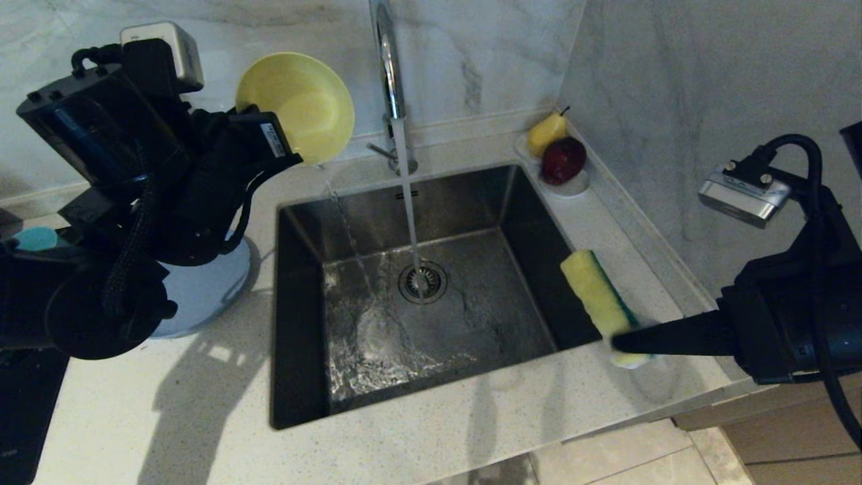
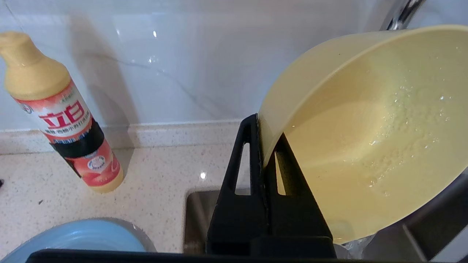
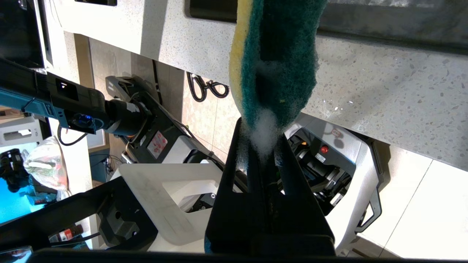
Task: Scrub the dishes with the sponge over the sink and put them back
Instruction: Wash the bowl, then wipe the bowl
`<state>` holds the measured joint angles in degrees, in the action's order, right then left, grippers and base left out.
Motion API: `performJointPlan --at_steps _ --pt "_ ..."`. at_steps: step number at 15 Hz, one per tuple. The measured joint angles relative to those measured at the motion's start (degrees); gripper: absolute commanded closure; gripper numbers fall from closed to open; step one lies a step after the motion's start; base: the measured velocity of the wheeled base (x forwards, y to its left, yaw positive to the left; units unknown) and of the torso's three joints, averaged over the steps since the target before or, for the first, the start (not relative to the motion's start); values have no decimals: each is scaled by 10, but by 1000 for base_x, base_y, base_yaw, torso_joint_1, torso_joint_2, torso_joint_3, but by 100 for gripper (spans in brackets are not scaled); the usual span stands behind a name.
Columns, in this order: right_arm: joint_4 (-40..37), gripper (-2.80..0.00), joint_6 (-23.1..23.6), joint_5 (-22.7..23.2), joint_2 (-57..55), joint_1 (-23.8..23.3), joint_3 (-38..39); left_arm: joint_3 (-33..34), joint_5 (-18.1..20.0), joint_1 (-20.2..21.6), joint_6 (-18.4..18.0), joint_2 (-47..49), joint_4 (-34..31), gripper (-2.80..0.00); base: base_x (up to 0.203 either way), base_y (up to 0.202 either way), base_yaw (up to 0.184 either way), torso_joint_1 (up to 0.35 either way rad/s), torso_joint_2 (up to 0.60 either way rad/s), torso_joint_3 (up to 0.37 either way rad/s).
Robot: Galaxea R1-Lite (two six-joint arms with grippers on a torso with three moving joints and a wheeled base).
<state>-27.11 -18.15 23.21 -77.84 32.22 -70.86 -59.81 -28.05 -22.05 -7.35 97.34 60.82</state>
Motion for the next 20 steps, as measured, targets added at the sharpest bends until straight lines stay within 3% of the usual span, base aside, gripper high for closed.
performJointPlan --at_steps 7,10,13,17,20 --pt "0 0 -1 0 2 0 0 38 2 -1 4 -3 -15 0 0 0 0 0 0 0" --pt "-2 0 -2 5 2 10 0 92 3 -14 21 -17 -80 0 0 0 0 0 0 0" --pt "-8 0 -4 6 -2 28 -13 127 7 -53 40 -42 -170 0 0 0 0 0 0 0" --pt "-13 0 -8 6 -17 52 -43 126 44 -87 111 -59 -329 0 0 0 0 0 0 0" --pt "-43 0 -9 5 -40 61 -98 83 61 -103 195 -53 -417 0 0 0 0 0 0 0"
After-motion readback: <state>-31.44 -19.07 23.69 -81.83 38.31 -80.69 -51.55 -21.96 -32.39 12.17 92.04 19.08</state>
